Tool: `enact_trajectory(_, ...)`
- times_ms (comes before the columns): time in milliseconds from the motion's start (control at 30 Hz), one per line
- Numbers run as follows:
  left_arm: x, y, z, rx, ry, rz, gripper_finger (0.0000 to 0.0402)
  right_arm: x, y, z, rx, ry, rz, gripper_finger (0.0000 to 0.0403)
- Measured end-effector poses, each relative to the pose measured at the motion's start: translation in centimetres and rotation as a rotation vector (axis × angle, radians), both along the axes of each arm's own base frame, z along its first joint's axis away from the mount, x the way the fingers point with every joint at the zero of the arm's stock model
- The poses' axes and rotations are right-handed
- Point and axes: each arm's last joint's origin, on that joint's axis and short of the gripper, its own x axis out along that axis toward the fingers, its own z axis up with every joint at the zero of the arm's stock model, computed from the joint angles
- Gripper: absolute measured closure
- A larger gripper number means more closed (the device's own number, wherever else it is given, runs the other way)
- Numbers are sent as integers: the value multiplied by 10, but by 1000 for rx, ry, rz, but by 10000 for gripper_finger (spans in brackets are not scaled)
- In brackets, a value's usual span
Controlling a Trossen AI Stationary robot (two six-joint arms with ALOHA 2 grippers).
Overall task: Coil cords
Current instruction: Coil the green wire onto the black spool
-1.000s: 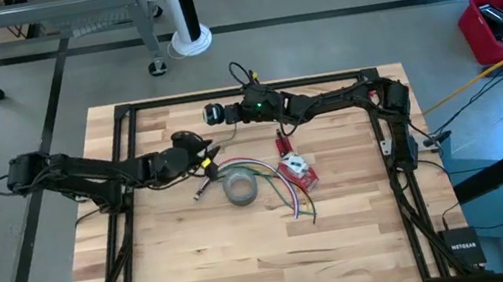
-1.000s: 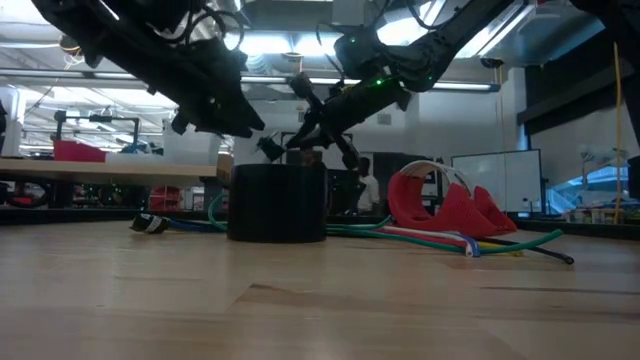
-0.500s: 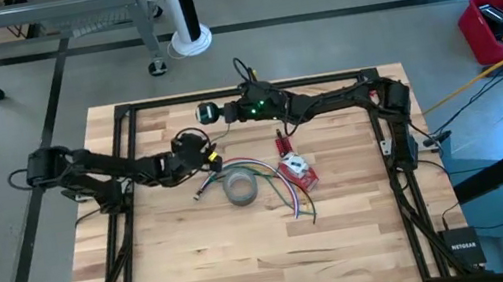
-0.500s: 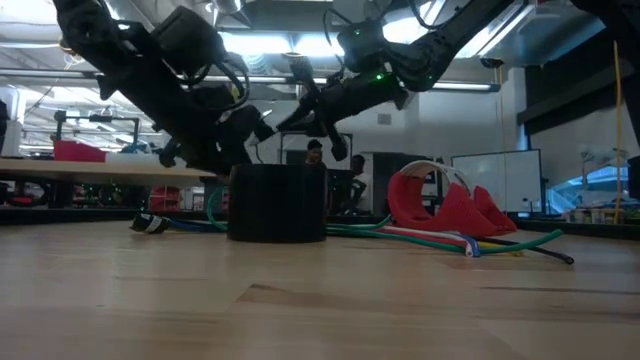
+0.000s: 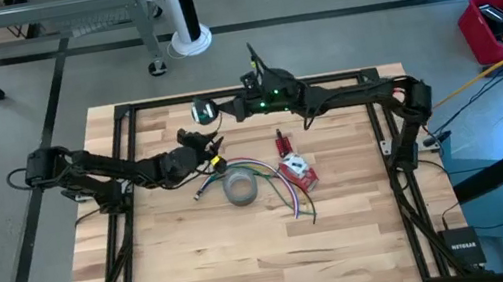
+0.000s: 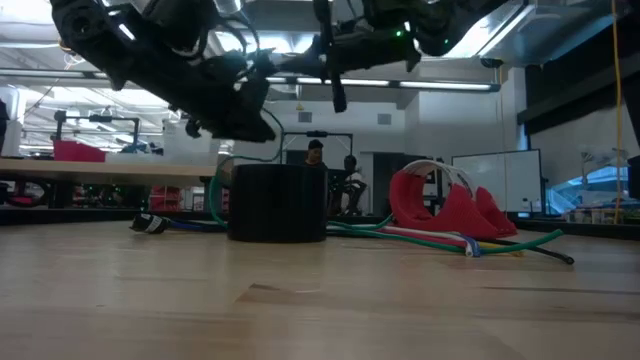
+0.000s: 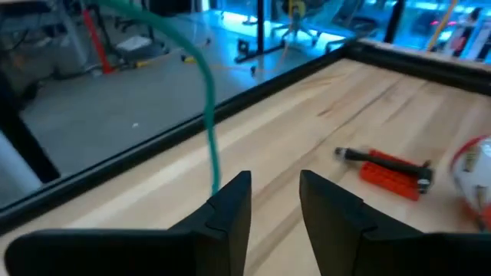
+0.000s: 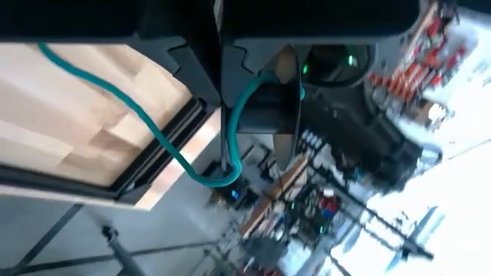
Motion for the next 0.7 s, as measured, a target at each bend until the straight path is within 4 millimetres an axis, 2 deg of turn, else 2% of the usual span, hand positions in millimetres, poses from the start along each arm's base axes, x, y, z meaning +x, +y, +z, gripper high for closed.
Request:
enact_trajectory(133, 0, -15, -1, 29, 20, -7, 312, -3, 10, 6, -27, 27, 39, 402)
enact_trajectory(333, -8, -47, 3, 205, 54, 199, 338, -6, 25, 17, -71, 17, 87, 402)
enact_trajectory(433, -12, -61, 3, 260, 83, 227, 349, -4, 34, 20, -86, -6, 117, 402)
enact_trajectory(700, -15, -66, -8, 159, 71, 160, 361, 2, 61, 21, -121, -20, 152, 402)
